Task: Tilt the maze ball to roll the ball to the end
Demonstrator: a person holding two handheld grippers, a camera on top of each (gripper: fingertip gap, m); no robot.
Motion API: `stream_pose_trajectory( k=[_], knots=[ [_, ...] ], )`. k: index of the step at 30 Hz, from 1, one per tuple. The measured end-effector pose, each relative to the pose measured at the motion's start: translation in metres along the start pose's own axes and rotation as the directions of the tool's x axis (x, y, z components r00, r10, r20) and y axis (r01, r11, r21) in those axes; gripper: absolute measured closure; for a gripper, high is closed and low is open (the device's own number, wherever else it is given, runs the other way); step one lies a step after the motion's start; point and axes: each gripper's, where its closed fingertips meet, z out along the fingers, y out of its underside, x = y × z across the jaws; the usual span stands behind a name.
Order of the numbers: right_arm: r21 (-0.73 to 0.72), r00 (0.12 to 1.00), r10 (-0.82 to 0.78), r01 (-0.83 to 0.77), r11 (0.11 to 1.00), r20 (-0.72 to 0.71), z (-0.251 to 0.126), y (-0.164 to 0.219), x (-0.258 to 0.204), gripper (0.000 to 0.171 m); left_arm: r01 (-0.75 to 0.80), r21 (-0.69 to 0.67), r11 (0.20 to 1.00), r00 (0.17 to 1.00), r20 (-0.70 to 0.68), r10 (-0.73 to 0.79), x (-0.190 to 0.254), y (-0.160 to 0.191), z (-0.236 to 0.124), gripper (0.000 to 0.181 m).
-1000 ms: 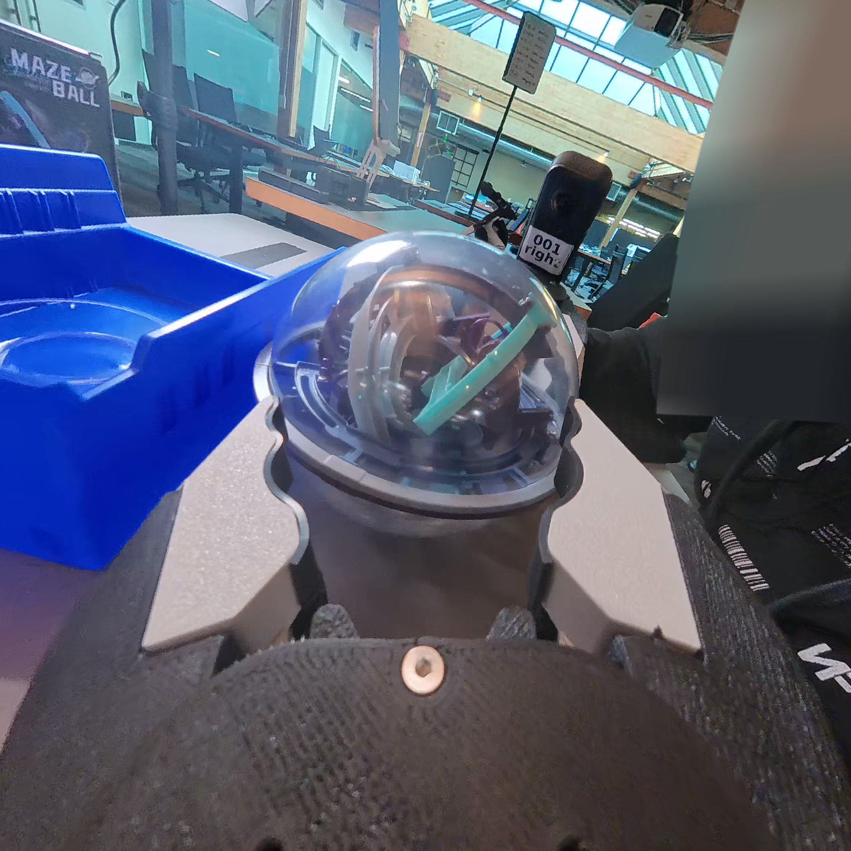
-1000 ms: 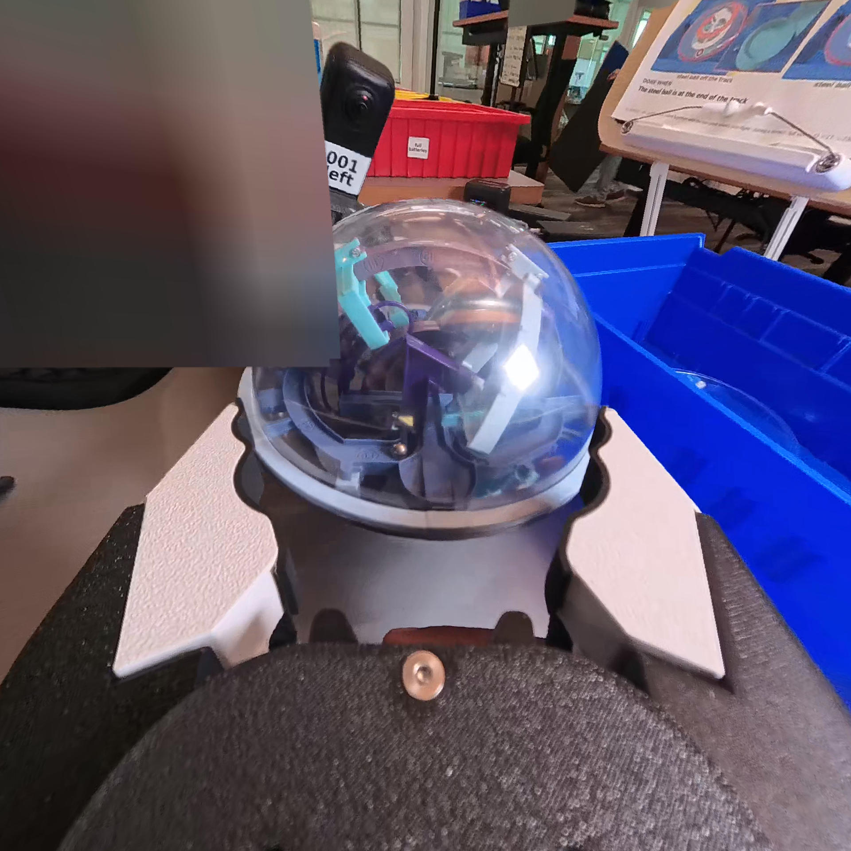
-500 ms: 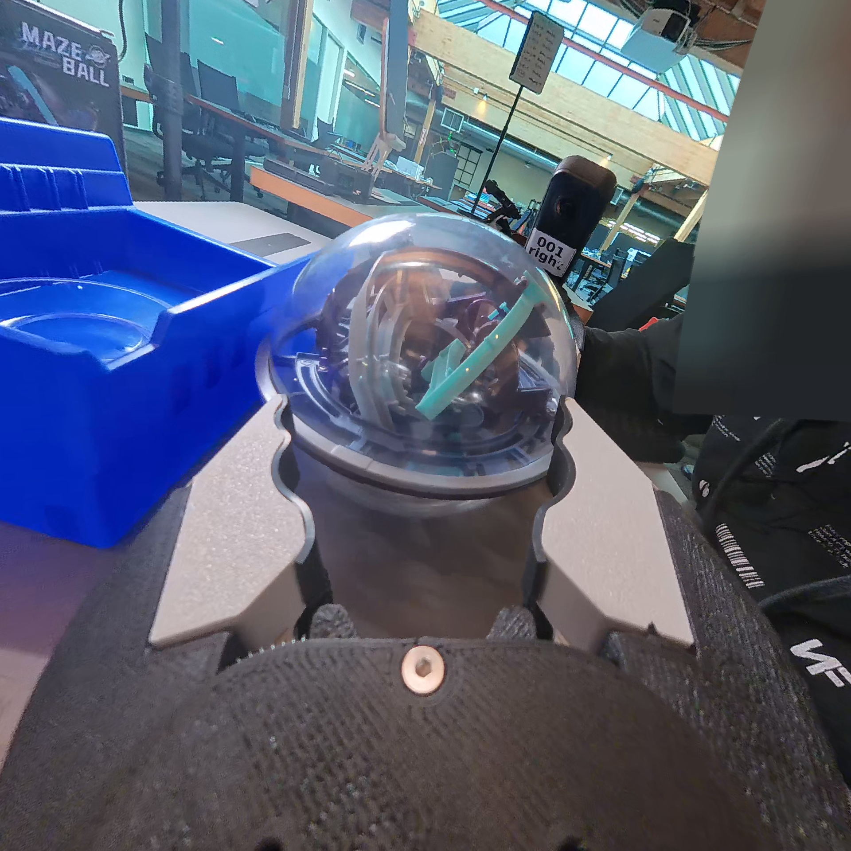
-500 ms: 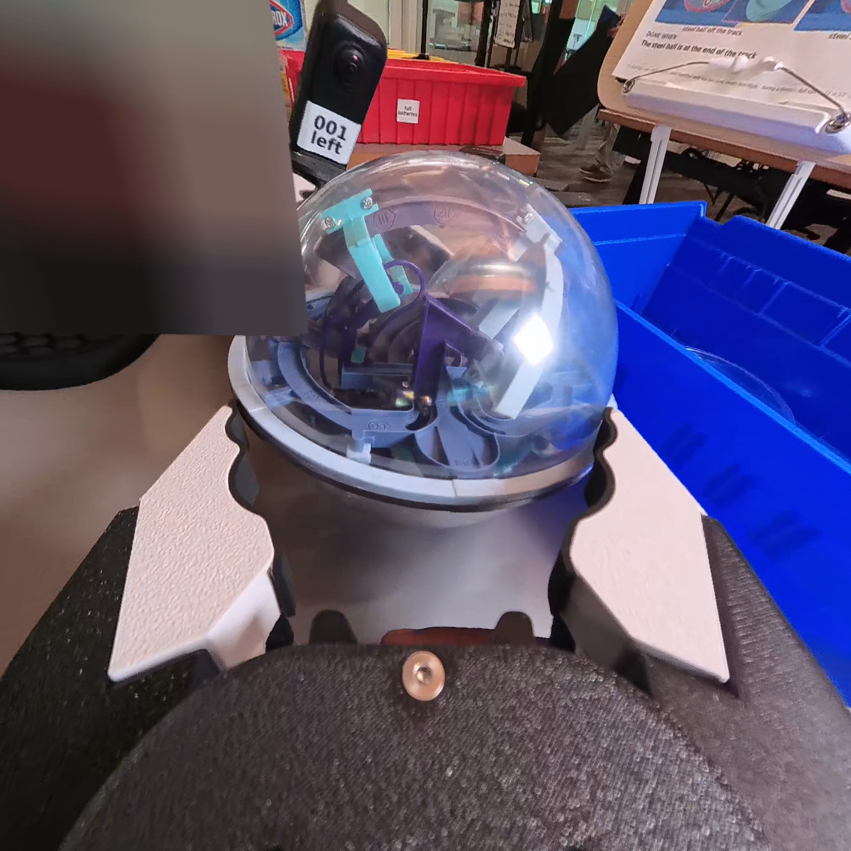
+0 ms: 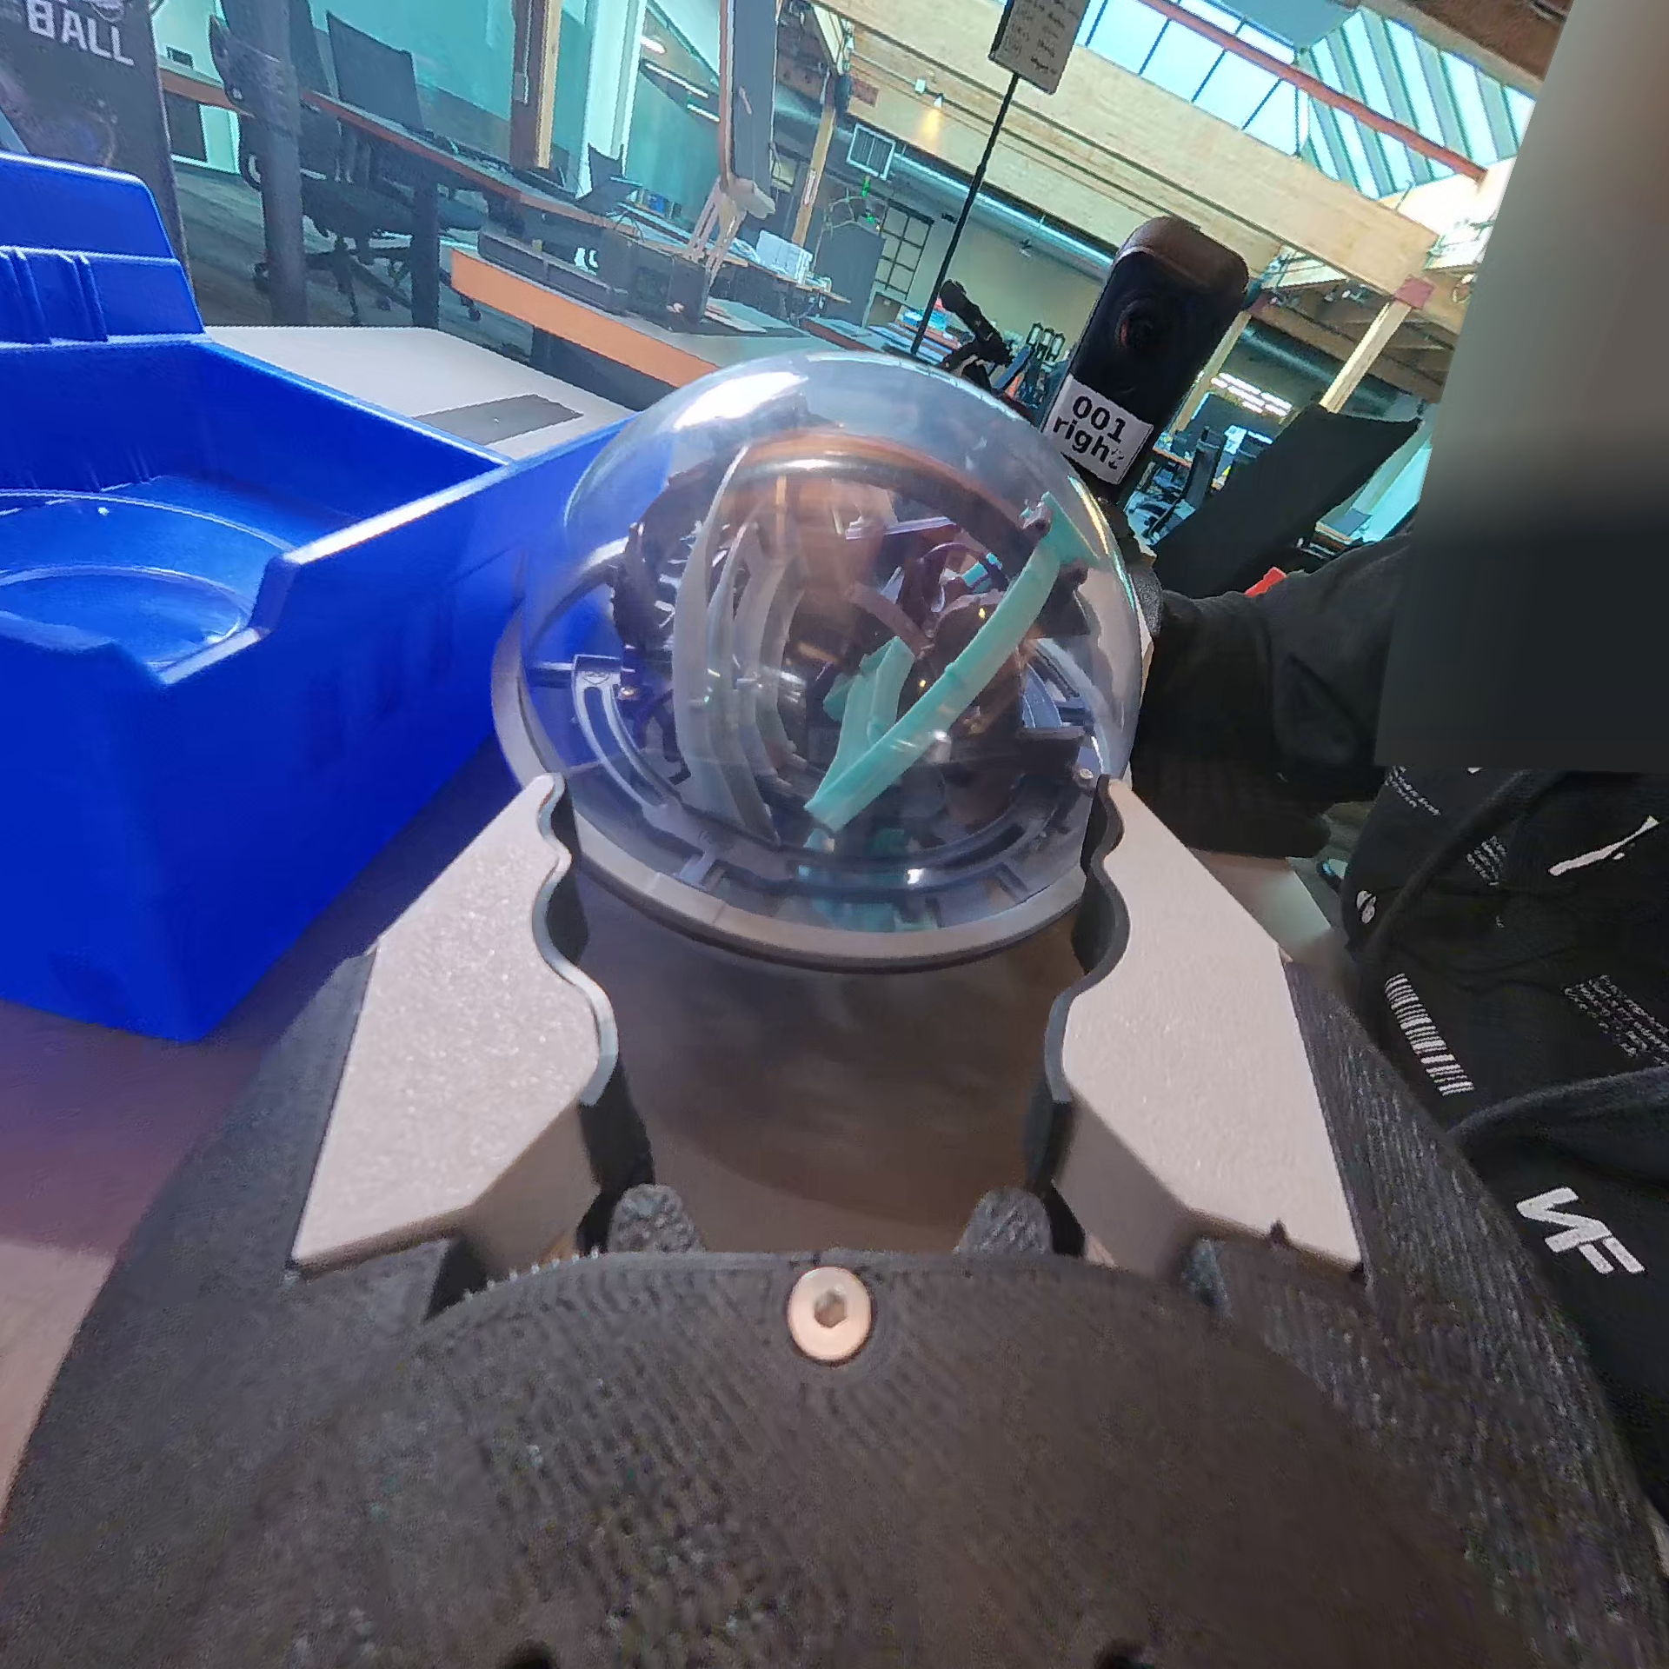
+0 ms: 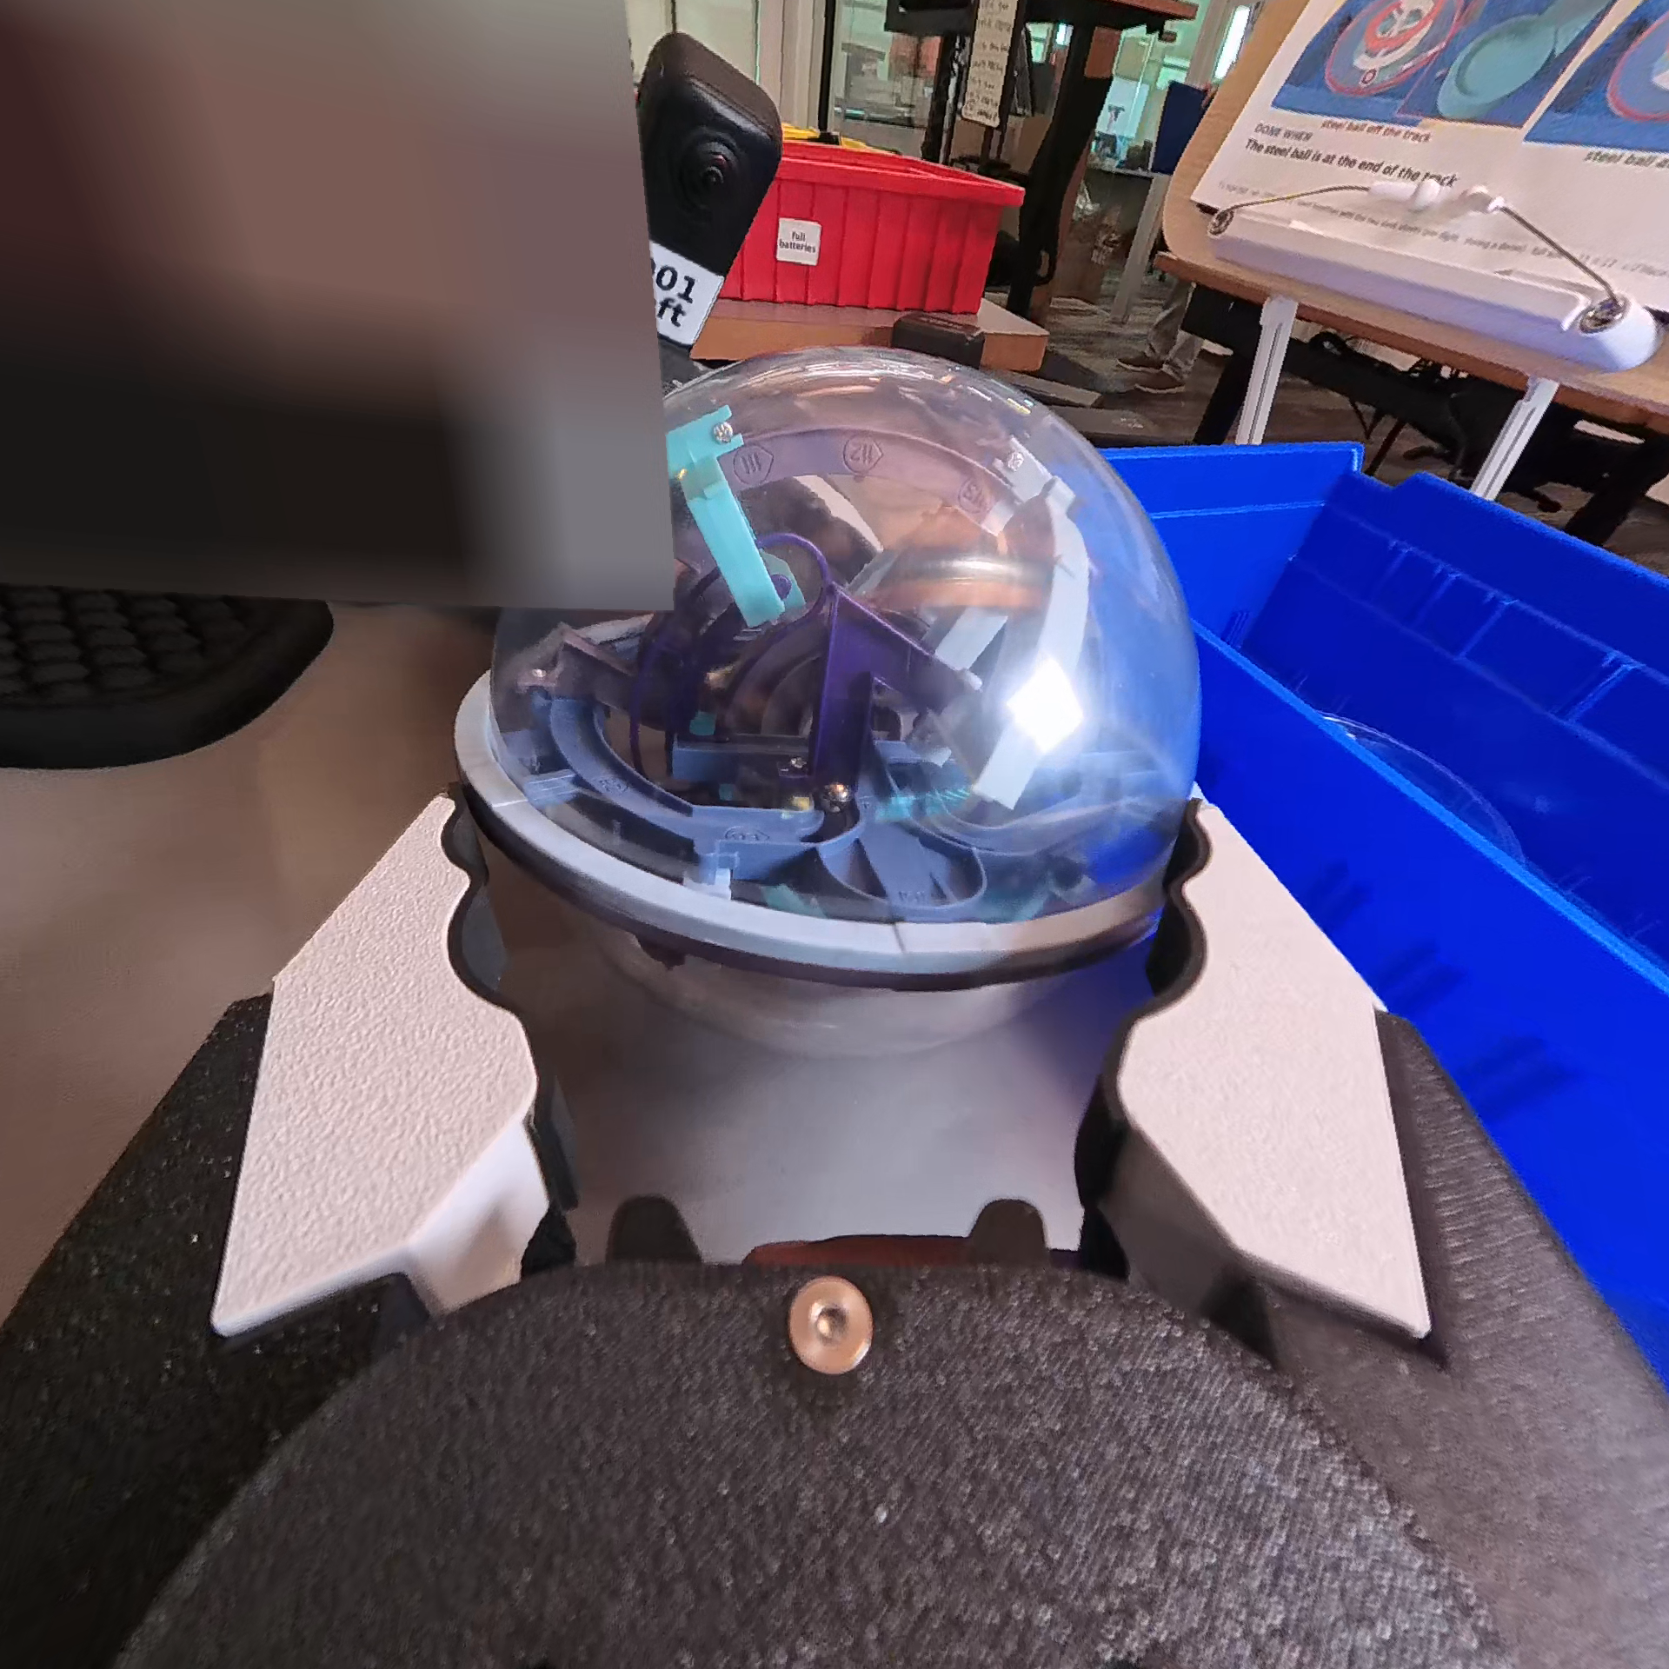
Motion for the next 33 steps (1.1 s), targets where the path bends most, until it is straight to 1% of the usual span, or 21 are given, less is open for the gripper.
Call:
stream_pose_trajectory(
  k=[3, 5, 7, 9, 10, 12, 13, 17, 21, 24, 26, 30, 33],
  knots=[
    [0.004, 1.0, 0.016, -0.016, 1.0, -0.004, 0.0, -0.001, 0.001, 0.028, -0.037, -0.015, 0.999, 0.998, 0.048, 0.038, -0.002, -0.004, -0.004, 0.072],
    [0.01, 1.0, 0.021, -0.021, 1.0, -0.005, 0.0, -0.003, 0.001, 0.029, -0.111, 0.021, 0.994, 0.987, 0.123, 0.107, -0.003, -0.02, -0.009, 0.065],
    [0.013, 1.0, 0.018, -0.018, 1.0, -0.01, 0.001, -0.006, 0.001, 0.03, -0.17, 0.05, 0.984, 0.973, 0.168, 0.159, 0.005, -0.039, -0.008, 0.057],
    [0.021, 1.0, 0.017, -0.017, 1.0, -0.017, 0.005, -0.01, 0.0, 0.031, -0.216, 0.016, 0.976, 0.96, 0.188, 0.209, 0.013, -0.046, 0.002, 0.048],
    [0.029, 1.0, 0.021, -0.021, 0.999, -0.019, 0.007, -0.013, -0.001, 0.032, -0.228, -0.018, 0.973, 0.954, 0.195, 0.227, 0.014, -0.044, 0.008, 0.044],
    [0.054, 0.999, 0.028, -0.027, 0.998, -0.019, 0.009, -0.02, -0.004, 0.034, -0.234, -0.095, 0.968, 0.945, 0.213, 0.249, 0.009, -0.032, 0.017, 0.045],
    [0.069, 0.999, 0.031, -0.03, 0.997, -0.018, 0.01, -0.023, -0.006, 0.034, -0.223, -0.104, 0.969, 0.948, 0.208, 0.241, 0.007, -0.027, 0.019, 0.043],
    [0.063, 0.998, 0.052, -0.05, 0.997, -0.025, 0.007, -0.021, -0.004, 0.029, -0.167, -0.019, 0.986, 0.97, 0.178, 0.167, 0.002, -0.027, 0.014, 0.044],
    [0.002, 0.997, 0.08, -0.08, 0.997, -0.023, 0.005, -0.001, 0.003, 0.025, -0.098, 0.005, 0.995, 0.983, 0.157, 0.096, -0.003, -0.025, 0.01, 0.046],
    [-0.04, 0.995, 0.098, -0.099, 0.994, -0.032, 0.013, 0.009, 0.003, 0.024, -0.009, -0.032, 0.999, 0.993, 0.119, 0.012, -0.002, -0.01, 0.011, 0.047],
    [-0.034, 0.996, 0.079, -0.08, 0.996, -0.037, 0.016, 0.006, 0.002, 0.023, 0.019, -0.083, 0.996, 0.995, 0.097, -0.011, 0.002, 0.005, 0.015, 0.047],
    [-0.031, 0.996, 0.084, -0.084, 0.996, -0.002, 0.012, 0.005, -0.001, 0.022, 0.009, -0.122, 0.992, 0.996, 0.094, 0.003, 0.006, 0.009, 0.014, 0.05],
    [-0.026, 0.994, 0.102, -0.101, 0.995, 0.026, 0.01, 0.003, -0.002, 0.022, -0.003, -0.174, 0.985, 0.998, 0.063, 0.014, 0.008, 0.015, 0.011, 0.055]
  ],
)
